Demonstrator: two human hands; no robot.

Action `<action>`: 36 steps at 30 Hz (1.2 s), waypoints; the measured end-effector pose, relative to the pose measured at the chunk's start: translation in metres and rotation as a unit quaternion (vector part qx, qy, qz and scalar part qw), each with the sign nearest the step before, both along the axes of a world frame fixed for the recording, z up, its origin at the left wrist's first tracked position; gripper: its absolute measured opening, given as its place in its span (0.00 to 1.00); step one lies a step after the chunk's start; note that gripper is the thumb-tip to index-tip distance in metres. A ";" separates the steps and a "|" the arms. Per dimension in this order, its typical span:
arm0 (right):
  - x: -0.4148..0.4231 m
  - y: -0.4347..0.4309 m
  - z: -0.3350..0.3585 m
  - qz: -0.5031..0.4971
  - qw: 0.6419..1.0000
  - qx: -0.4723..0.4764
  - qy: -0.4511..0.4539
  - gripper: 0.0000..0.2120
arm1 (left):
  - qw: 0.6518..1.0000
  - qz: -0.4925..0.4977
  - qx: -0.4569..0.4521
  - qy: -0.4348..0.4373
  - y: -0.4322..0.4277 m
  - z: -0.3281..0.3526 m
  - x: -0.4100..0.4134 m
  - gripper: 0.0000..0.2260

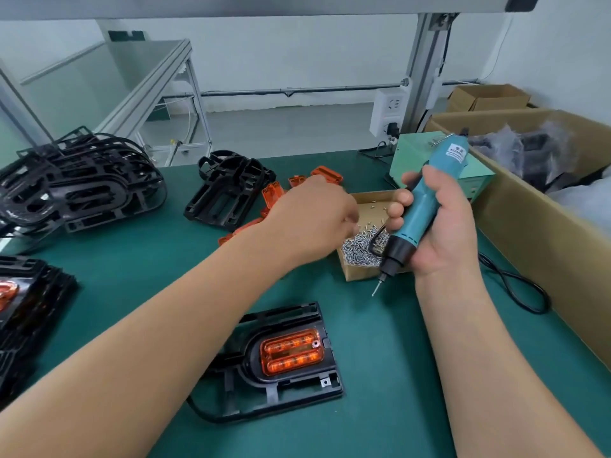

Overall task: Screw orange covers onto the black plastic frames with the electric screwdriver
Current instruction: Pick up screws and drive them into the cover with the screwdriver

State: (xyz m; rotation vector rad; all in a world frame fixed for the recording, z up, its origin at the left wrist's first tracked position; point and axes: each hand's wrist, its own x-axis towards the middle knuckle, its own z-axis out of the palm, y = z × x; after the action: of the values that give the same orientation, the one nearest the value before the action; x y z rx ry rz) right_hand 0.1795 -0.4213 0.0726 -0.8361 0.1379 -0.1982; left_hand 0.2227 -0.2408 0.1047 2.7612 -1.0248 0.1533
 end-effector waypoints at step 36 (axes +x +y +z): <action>-0.005 0.021 0.006 0.016 0.999 -0.006 -0.032 0.08 | 0.662 0.002 -0.502 0.557 0.083 -0.012 -0.045 0.02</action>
State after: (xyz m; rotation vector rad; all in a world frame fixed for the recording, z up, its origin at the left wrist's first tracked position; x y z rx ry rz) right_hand 0.1740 -0.4000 0.0783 -0.8421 0.0641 -0.1952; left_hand 0.1780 -0.1578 0.0927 1.3205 -0.3250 -0.6867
